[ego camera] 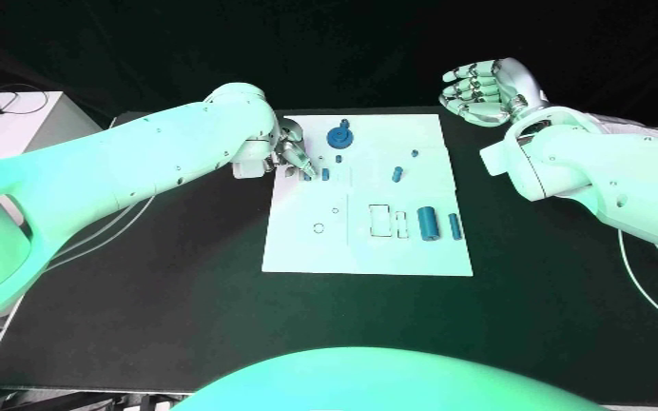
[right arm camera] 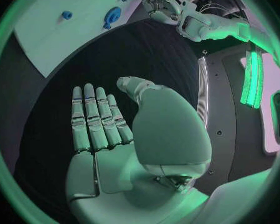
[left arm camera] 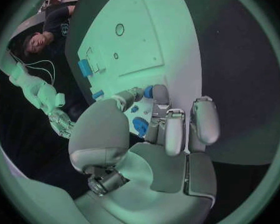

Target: Assemble the parts on the task board

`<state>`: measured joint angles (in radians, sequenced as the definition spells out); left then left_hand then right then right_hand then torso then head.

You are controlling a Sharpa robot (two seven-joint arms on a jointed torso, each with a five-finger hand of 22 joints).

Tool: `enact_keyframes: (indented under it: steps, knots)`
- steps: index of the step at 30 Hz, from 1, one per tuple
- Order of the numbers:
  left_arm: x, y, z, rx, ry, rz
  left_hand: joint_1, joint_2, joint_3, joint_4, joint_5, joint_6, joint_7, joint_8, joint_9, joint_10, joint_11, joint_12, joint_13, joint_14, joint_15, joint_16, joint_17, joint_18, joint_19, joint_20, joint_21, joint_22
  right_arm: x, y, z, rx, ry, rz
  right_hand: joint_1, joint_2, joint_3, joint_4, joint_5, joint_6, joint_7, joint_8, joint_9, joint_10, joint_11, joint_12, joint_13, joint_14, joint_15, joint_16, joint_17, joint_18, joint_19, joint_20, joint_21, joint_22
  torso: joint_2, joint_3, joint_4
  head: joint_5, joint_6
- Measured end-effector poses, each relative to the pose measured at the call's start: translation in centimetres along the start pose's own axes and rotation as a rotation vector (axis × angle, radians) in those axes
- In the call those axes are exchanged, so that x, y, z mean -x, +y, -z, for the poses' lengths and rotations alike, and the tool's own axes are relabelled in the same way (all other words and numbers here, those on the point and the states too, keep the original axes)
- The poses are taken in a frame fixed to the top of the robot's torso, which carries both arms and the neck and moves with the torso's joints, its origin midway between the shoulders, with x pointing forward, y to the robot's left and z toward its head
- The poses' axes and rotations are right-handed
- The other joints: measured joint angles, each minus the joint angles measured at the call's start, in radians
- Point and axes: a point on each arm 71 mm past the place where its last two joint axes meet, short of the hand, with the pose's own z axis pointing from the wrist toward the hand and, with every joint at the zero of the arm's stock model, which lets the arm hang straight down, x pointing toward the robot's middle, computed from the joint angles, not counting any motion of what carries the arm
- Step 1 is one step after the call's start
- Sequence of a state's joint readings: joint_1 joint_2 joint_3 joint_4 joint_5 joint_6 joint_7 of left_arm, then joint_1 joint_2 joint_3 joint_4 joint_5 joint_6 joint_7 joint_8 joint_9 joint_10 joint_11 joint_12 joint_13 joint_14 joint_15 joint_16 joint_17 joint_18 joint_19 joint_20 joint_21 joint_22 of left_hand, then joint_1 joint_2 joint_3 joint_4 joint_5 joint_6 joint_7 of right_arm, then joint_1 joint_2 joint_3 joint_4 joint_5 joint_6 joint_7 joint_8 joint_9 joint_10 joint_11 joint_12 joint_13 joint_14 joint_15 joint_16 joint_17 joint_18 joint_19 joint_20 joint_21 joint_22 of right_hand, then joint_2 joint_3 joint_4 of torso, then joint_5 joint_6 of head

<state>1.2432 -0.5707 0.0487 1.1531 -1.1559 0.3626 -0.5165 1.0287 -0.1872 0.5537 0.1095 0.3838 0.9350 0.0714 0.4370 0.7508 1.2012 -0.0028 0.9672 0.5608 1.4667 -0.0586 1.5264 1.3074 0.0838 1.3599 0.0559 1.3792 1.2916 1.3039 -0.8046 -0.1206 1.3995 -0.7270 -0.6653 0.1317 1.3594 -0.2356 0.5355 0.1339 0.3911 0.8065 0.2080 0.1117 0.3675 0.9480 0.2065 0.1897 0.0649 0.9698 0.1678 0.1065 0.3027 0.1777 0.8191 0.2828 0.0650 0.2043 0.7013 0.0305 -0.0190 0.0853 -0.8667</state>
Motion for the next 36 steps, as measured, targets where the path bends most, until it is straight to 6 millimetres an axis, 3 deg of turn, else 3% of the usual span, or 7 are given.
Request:
enact_keyframes:
  steps: [3, 9, 17, 24, 36]
  knots:
    - [-0.01, 0.01, -0.01, 0.000, -0.002, 0.001, 0.000, 0.000, -0.026, 0.021, -0.033, 0.000, 0.000, 0.000, -0.003, 0.000, 0.000, 0.000, -0.001, 0.000, 0.000, -0.003, 0.000, 0.000, 0.000, 0.000, -0.003, 0.000, 0.00, -0.01, 0.01, 0.000, 0.000, 0.000, 0.000, 0.000, 0.000, 0.000, 0.000, 0.000, 0.000, 0.000, -0.001, 0.000, 0.000, 0.000, 0.000, 0.000, 0.000, 0.000, 0.000, 0.000, 0.000, 0.000, 0.000, 0.000, 0.000, 0.0001, -0.0004, 0.000, 0.000]
    - [0.00, 0.07, -0.03, 0.002, -0.007, 0.002, 0.000, 0.000, -0.062, 0.048, -0.061, 0.004, 0.000, 0.001, -0.002, 0.000, 0.000, 0.004, -0.001, 0.000, 0.000, -0.003, 0.000, 0.000, 0.004, -0.004, -0.003, 0.000, -0.01, -0.02, 0.01, -0.001, 0.001, 0.000, 0.000, 0.000, 0.000, 0.000, 0.000, 0.000, 0.000, -0.004, -0.001, -0.004, 0.004, 0.000, 0.000, 0.000, 0.000, 0.000, -0.002, 0.000, 0.000, 0.000, 0.000, -0.002, 0.001, 0.0007, -0.0004, 0.000, 0.001]
    - [-0.04, 0.18, -0.01, 0.003, -0.015, 0.001, 0.000, 0.000, -0.096, 0.080, -0.074, 0.006, -0.002, 0.008, 0.002, 0.000, 0.000, 0.004, -0.001, 0.000, 0.000, -0.003, 0.000, 0.000, 0.004, -0.004, -0.003, 0.000, 0.00, -0.04, 0.03, -0.001, 0.002, -0.001, 0.000, 0.000, 0.000, 0.000, 0.000, 0.000, 0.000, -0.004, -0.002, -0.004, 0.004, 0.000, 0.000, 0.000, 0.000, -0.004, -0.003, 0.000, 0.000, 0.000, 0.000, -0.003, 0.001, 0.0007, -0.0008, -0.002, 0.003]
    - [0.04, 0.52, 0.11, 0.009, -0.025, -0.001, 0.015, -0.009, -0.149, 0.132, -0.149, 0.006, -0.002, 0.025, 0.008, 0.000, 0.000, 0.013, 0.004, 0.000, 0.000, -0.003, 0.000, 0.000, 0.013, -0.006, -0.003, 0.011, 0.03, -0.07, 0.05, -0.002, 0.002, -0.001, 0.000, 0.000, 0.000, 0.000, 0.000, 0.000, 0.000, -0.004, -0.002, -0.004, 0.004, 0.000, 0.000, 0.000, 0.000, -0.004, -0.003, 0.000, 0.000, 0.000, 0.000, -0.003, 0.001, 0.0003, -0.0013, -0.004, 0.004]
    - [-0.09, 0.80, 0.62, 0.006, -0.042, -0.003, 0.029, -0.010, -0.172, 0.155, -0.167, 0.005, -0.002, 0.033, 0.011, 0.000, 0.000, 0.012, 0.004, 0.000, 0.000, -0.003, 0.000, 0.000, 0.012, -0.006, -0.003, 0.012, 0.04, -0.13, 0.11, -0.003, 0.002, -0.001, 0.000, 0.000, 0.000, 0.000, 0.000, 0.000, 0.000, -0.004, -0.002, -0.004, 0.004, 0.000, 0.000, 0.000, 0.000, -0.004, -0.005, 0.000, 0.000, 0.000, 0.000, -0.006, 0.001, -0.0006, -0.0005, -0.007, 0.006]
